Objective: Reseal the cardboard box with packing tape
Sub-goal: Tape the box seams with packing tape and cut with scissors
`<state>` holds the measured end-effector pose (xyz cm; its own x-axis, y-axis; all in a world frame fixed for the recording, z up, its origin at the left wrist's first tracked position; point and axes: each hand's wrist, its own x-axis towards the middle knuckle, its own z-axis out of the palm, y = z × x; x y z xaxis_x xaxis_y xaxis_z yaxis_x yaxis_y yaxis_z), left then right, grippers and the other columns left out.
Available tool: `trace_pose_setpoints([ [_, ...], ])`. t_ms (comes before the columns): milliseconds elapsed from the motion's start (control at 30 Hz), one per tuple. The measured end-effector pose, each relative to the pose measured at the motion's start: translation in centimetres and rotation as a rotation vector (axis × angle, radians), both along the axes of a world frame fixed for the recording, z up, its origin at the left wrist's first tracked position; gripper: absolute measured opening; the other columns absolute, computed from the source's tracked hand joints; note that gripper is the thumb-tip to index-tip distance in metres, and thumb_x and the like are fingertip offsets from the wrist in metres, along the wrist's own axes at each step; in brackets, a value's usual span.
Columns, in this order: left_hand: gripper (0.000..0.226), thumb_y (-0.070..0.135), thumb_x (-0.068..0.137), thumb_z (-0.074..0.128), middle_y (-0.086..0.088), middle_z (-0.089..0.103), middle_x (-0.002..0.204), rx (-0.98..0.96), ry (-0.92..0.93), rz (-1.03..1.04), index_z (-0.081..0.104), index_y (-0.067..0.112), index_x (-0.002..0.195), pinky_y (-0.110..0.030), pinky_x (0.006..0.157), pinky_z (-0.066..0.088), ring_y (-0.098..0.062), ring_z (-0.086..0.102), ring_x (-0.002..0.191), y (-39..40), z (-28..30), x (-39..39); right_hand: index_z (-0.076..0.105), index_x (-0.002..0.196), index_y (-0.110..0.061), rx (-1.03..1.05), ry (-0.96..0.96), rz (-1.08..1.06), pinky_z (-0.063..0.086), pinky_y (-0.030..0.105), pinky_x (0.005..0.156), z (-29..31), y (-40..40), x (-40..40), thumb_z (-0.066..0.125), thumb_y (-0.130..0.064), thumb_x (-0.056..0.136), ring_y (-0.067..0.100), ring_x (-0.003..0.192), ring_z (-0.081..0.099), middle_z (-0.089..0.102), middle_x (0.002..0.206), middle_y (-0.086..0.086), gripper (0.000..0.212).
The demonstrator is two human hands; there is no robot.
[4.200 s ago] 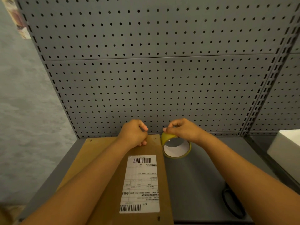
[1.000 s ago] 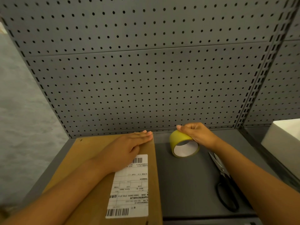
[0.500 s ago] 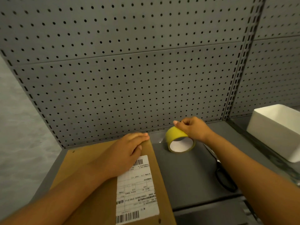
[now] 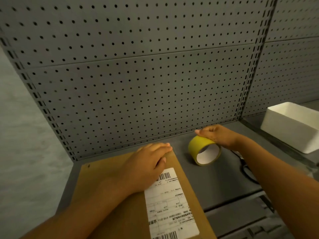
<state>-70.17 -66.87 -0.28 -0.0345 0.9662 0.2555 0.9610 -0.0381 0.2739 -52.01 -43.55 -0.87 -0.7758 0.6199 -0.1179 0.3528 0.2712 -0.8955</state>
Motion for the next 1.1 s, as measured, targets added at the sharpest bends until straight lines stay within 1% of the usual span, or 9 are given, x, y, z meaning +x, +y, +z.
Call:
trace_pose_setpoints([
  [133,0.038,0.032,0.100,0.039,0.023,0.040,0.141,-0.007,-0.035,-0.042,0.043,0.035,0.138,-0.023,0.111,0.022,0.007,0.030,0.129,0.5,0.2,-0.7,0.042,0.064,-0.014,0.059,-0.021,-0.049,0.040,0.024,0.067,0.4,-0.2,0.0,0.062,-0.053,0.083,0.018,0.062,0.042,0.039,0.066,0.011,0.048],
  [233,0.028,0.030,0.099,0.042,0.022,0.052,0.122,-0.001,-0.073,-0.048,0.057,0.034,0.122,-0.026,0.105,0.032,0.004,0.042,0.115,1.7,0.9,-1.3,0.029,0.056,-0.019,0.141,-0.015,-0.126,0.037,0.017,0.056,0.5,-0.5,-0.3,0.060,-0.050,0.086,0.015,0.054,0.033,0.030,0.058,0.006,0.053],
  [300,0.024,0.028,0.098,0.043,0.018,0.056,0.109,0.018,-0.074,-0.034,0.062,0.031,0.113,-0.027,0.099,0.037,0.000,0.046,0.105,3.1,1.6,-1.1,0.035,0.056,-0.015,0.214,-0.034,-0.172,0.038,0.021,0.060,0.3,-0.2,-0.4,0.060,-0.052,0.086,0.015,0.055,0.035,0.032,0.059,0.007,0.053],
  [367,0.024,0.026,0.098,0.044,0.014,0.058,0.105,0.037,-0.042,-0.029,0.063,0.029,0.112,-0.028,0.097,0.036,-0.003,0.047,0.101,4.5,2.1,-0.7,0.050,0.065,-0.009,0.299,-0.086,-0.239,0.038,0.026,0.061,0.1,0.0,-0.4,0.058,-0.054,0.087,0.015,0.057,0.041,0.041,0.060,0.007,0.051],
  [467,0.027,0.018,0.096,0.047,0.011,0.058,0.112,0.025,-0.028,-0.104,0.062,0.028,0.116,-0.025,0.097,0.035,-0.005,0.046,0.109,6.5,2.4,0.0,0.058,0.080,-0.006,0.383,-0.100,-0.364,0.038,0.028,0.059,0.1,-0.3,0.2,0.054,-0.047,0.092,0.017,0.067,0.049,0.052,0.068,0.006,0.043],
  [567,0.033,0.015,0.097,0.047,0.013,0.053,0.129,-0.060,-0.062,-0.214,0.059,0.029,0.124,-0.020,0.103,0.031,-0.003,0.041,0.122,7.9,2.4,0.6,0.061,0.101,-0.007,0.392,-0.107,-0.460,0.041,0.030,0.070,-0.1,-0.8,2.0,0.053,-0.033,0.096,0.024,0.085,0.056,0.061,0.091,0.010,0.028],
  [767,0.037,0.013,0.099,0.043,0.016,0.047,0.138,-0.144,-0.053,-0.340,0.056,0.030,0.130,-0.013,0.103,0.023,-0.001,0.037,0.128,9.6,2.0,1.1,0.060,0.104,-0.012,0.427,-0.299,-0.569,0.042,0.029,0.073,-1.0,-2.1,7.0,0.054,-0.013,0.093,0.025,0.087,0.057,0.064,0.100,0.013,0.013],
  [933,0.041,0.011,0.101,0.039,0.017,0.042,0.144,-0.154,-0.078,-0.425,0.052,0.028,0.135,-0.011,0.106,0.021,0.000,0.034,0.132,10.2,1.3,0.6,0.057,0.118,-0.017,0.372,-0.618,-0.610,0.045,0.037,0.094,-1.9,-3.5,10.2,0.059,-0.020,0.090,0.031,0.108,0.050,0.048,0.121,0.013,0.029],
  [1100,0.040,0.009,0.100,0.040,0.016,0.044,0.142,-0.137,-0.167,-0.460,0.055,0.027,0.133,-0.013,0.109,0.022,-0.002,0.035,0.132,10.7,0.5,0.2,0.049,0.129,-0.012,0.353,-0.695,-0.627,0.043,0.036,0.096,-2.3,-5.3,10.7,0.068,-0.033,0.085,0.031,0.111,0.049,0.044,0.125,0.014,0.052],
])
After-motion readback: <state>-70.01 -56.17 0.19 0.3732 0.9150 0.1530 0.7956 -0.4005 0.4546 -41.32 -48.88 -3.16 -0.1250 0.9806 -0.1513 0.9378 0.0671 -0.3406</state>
